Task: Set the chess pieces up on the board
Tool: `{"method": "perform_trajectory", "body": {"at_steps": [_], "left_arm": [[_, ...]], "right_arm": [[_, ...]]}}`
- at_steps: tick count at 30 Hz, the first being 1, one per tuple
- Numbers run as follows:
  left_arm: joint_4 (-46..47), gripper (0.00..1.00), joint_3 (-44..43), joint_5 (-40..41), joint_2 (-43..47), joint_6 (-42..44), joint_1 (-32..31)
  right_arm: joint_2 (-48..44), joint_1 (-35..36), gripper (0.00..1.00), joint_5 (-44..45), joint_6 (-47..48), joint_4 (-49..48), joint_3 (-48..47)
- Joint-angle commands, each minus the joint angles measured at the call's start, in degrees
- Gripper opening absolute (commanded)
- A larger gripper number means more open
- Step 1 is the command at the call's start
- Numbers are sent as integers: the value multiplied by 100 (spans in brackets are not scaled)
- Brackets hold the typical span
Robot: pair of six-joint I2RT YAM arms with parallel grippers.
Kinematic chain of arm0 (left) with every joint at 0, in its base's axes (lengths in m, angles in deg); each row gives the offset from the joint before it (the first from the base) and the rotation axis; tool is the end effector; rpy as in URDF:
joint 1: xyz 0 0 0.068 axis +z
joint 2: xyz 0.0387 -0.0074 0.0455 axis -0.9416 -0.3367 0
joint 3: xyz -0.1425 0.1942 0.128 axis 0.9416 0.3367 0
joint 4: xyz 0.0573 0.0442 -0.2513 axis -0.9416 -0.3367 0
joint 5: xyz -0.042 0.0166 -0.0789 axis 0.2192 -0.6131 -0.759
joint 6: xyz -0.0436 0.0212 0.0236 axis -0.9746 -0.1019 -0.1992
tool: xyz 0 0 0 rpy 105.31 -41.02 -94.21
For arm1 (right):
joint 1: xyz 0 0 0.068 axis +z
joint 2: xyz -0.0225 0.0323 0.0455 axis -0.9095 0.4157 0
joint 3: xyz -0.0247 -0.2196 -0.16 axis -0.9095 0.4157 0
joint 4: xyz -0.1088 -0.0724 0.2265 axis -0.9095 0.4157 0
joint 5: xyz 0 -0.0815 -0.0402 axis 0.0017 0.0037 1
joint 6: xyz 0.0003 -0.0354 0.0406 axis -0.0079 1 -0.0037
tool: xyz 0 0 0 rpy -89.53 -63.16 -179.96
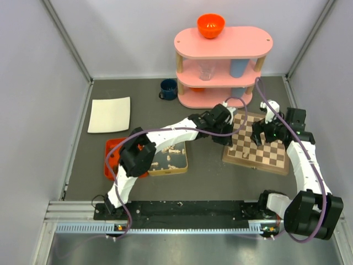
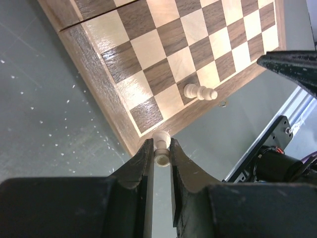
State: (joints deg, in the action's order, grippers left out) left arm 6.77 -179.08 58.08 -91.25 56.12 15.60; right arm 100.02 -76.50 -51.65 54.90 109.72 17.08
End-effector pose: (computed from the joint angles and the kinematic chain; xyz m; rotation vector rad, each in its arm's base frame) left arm 0.2704 -0.3971 0.2332 0.6532 2.4764 -0.9571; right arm 0.2222 -0.0271 0.2665 -0.5457 2.2270 0.2093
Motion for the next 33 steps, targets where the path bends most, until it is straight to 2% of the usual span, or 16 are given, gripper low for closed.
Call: {"method": "perform_trajectory", "body": {"at_steps": [1, 10, 23, 25, 28, 33], "left_arm": [[92, 1, -480, 101, -269, -171, -65], [-110, 2, -805, 224, -673, -119, -136], [-268, 4, -893, 312, -805, -31, -206], [-277, 6, -902, 312, -823, -31, -223], [-295, 12, -902, 330, -832, -31, -232], [-339, 13, -919, 374, -832, -4, -241]], "right_arm": [[-137, -36, 87, 105, -90, -243, -9], [-172, -36, 87, 88, -90, -252, -9], [-164, -36, 88, 79, -90, -261, -9], [-164, -36, 88, 88, -89, -252, 0], [-163, -36, 88, 88, -90, -252, -9], [-163, -35, 88, 88, -90, -252, 0]]}}
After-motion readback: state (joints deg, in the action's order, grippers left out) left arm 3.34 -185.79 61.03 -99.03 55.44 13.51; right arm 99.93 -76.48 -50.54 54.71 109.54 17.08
